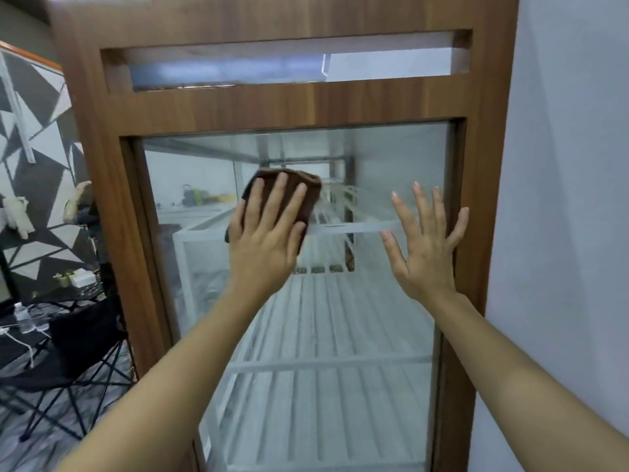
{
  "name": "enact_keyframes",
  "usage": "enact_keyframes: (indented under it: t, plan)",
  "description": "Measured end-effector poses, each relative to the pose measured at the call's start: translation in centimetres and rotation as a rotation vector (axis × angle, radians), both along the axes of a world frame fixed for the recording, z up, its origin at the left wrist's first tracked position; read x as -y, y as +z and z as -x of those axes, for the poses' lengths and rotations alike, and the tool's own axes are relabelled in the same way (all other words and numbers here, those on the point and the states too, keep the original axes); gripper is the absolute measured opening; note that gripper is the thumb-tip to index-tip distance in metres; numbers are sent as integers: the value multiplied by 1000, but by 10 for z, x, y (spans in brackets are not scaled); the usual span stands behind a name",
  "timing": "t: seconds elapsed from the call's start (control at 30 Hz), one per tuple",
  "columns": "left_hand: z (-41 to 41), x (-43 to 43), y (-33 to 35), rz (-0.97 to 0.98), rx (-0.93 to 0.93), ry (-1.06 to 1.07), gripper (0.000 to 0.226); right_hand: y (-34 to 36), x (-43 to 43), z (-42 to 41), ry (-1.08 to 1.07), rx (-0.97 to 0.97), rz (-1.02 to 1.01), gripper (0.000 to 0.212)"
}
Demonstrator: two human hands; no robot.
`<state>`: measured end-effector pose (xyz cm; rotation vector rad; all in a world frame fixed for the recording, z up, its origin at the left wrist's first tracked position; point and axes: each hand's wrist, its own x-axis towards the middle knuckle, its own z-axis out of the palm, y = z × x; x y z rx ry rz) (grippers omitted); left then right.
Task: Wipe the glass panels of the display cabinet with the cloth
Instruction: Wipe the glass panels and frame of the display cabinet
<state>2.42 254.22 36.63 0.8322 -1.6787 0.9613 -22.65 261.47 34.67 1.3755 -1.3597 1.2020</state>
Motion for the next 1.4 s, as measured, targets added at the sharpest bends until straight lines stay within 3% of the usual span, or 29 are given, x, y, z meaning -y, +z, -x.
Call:
enact_keyframes:
  t: [0.1,0.2,0.27,0.4,0.47,0.53,0.63,0.7,0.83,1.07,1.13,1.3,1.4]
  plan:
    - [-30,1,5,-253,-545,47,55,1,-1,0,60,35,-16,56]
    - [-8,-4,8,-285,-683,48,56,2,-5,0,107,28,-49,56]
    - [25,-12,12,-237,-578,24,55,2,-7,0,123,32,-51,56]
    - [96,-34,13,-68,9,-42,52,3,-9,1,164,74,-30,54]
    - [92,-32,18,-21,165,-72,51,0,-11,3,189,64,-17,54]
    - [69,-21,29,-30,69,-50,51,-1,-12,3,224,54,-11,53]
    - [42,-13,45,-151,-338,-31,51,-4,-15,3,279,60,1,53]
    - [53,-17,46,-151,-360,-20,50,-10,-19,5,325,66,6,53]
    - [99,-25,4,41,74,-77,50,-31,-25,11,353,70,18,52]
    - [87,-27,-201,137,654,-85,67,-127,-25,14,219,51,-53,46]
    - [78,-28,-196,80,584,-70,62,-143,-29,18,233,52,-67,45]
    - [91,-29,-72,-28,-11,-64,49,-149,-30,16,238,61,-36,45]
    - [99,-30,-74,-32,-123,-35,49,-150,-23,10,158,14,2,46]
